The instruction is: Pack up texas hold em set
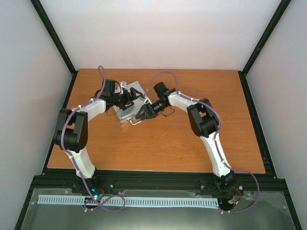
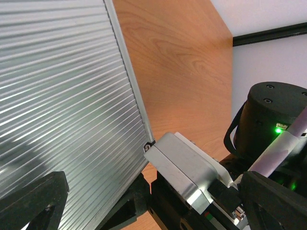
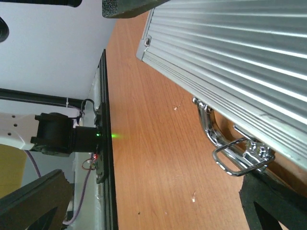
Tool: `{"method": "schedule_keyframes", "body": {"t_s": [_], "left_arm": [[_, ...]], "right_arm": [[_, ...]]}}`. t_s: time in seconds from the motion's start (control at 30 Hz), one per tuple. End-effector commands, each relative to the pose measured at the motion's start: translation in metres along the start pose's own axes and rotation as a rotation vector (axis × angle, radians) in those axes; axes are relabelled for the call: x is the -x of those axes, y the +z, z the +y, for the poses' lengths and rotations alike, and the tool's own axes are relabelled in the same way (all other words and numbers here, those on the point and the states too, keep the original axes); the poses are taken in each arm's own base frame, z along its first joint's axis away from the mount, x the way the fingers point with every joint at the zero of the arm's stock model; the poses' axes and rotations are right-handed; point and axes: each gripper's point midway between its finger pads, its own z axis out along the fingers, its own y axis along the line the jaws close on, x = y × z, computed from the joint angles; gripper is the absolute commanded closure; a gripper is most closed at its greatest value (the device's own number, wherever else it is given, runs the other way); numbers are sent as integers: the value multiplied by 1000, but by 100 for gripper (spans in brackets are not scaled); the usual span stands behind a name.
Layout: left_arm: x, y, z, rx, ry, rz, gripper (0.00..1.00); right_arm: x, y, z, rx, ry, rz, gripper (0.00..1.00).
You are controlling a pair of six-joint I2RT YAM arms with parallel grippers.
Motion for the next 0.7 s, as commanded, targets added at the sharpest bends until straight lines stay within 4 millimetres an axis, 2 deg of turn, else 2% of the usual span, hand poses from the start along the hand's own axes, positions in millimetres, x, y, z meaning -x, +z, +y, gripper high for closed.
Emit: {"method": "schedule_keyframes", "body": {"t_s": [0.0,0.13,0.33,0.5,0.67], "left_arm": [[-65,8,47,140,-119,196,0],[-65,7,47,142,-118,193,0],[-66,7,48,143,-119,191,0],[-68,6,49,144,-122,191,0],[-69,8,52,142,-128,189,0]], "right_arm": [[69,-34,68,61,-308,-136,3],[82,-40,75,34,-323,-164,3],[92,-43,70,-13,-314,-185,3],[81,-43,74,-2,-311,-163,3],[55,-38,70,3,-274,-126,3]]}}
